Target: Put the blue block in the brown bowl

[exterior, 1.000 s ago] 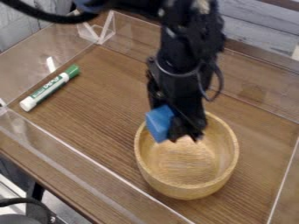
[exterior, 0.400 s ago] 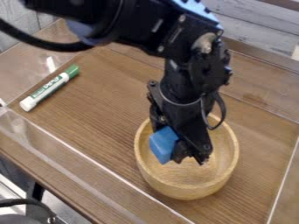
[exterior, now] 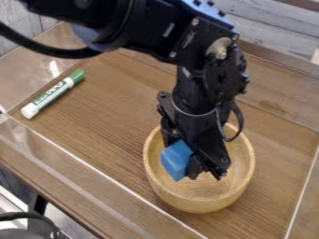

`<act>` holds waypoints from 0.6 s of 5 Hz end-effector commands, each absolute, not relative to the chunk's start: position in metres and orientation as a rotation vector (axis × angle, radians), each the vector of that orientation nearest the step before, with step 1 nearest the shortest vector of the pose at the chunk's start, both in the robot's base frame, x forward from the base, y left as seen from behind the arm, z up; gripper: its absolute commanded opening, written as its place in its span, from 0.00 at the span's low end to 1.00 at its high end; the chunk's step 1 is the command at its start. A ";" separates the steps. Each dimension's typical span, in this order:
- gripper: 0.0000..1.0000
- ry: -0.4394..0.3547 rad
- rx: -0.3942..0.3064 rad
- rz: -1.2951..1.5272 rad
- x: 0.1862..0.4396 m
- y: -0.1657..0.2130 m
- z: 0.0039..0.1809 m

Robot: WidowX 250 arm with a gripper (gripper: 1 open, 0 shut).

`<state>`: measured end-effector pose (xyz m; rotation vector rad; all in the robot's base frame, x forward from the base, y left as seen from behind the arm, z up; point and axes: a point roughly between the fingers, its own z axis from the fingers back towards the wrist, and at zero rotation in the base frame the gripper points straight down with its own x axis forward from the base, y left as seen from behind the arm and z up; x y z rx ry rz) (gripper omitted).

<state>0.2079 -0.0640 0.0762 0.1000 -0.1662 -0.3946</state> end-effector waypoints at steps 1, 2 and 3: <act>0.00 -0.176 0.085 -0.380 0.212 -0.069 0.079; 0.00 -0.164 0.076 -0.360 0.212 -0.070 0.077; 0.00 -0.148 0.071 -0.341 0.213 -0.071 0.076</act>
